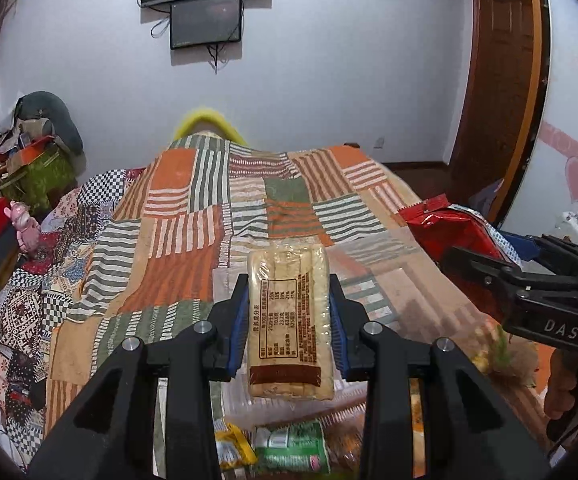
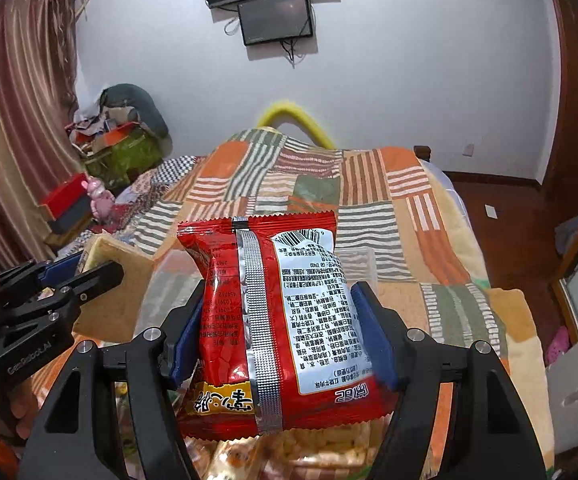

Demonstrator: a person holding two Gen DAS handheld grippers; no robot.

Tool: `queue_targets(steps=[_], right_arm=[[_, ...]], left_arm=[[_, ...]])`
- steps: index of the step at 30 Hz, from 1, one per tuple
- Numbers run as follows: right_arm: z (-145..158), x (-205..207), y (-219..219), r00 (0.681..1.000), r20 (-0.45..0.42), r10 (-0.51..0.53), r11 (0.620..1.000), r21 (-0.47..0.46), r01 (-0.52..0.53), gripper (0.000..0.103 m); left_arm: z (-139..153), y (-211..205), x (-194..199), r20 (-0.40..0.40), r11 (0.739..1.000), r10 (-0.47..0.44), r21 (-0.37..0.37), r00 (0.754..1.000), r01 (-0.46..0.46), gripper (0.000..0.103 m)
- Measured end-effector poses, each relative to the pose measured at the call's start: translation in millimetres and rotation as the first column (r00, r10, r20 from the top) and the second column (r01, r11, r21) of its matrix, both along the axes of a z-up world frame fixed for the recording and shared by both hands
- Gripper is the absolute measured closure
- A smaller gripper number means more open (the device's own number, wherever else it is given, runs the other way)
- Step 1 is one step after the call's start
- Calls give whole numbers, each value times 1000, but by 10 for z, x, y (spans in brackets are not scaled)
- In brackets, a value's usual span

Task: Organize snacks
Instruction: 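Carry bread loaf and red chip bag into the clear box and release both, then grasp the biscuit roll with left tool while right tool grasps blue cracker bag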

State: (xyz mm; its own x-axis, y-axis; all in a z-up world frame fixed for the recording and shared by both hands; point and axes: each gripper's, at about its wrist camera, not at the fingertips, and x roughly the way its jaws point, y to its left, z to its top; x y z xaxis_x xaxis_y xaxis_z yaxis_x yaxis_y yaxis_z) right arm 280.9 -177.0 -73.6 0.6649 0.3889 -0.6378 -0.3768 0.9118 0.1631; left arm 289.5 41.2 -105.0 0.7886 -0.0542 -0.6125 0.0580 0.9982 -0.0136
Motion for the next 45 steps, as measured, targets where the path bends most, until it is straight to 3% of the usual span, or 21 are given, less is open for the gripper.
queue_targets(steps=[13,27,40,45], right_arm=[[-333,367,137,994,-105,-5,997,-72,-3,37],[-507,394,249,985,-165,49,992,-104,-67,36],[-199,141,155,990,-124,60,995,-67,-69,36],[10,-120,71,994,-81,70,996,-55,-74,34]], left_arm=[[-404,-12,491,-130,1000,-2,7,992,2,68],[-708,8,626,-227,1000,-7,-15,974,4,68],[-225,21,193,-118,1000,-14,10,993,15,67],[-34,62,-120,-81,1000,-6,12,997,7,52]])
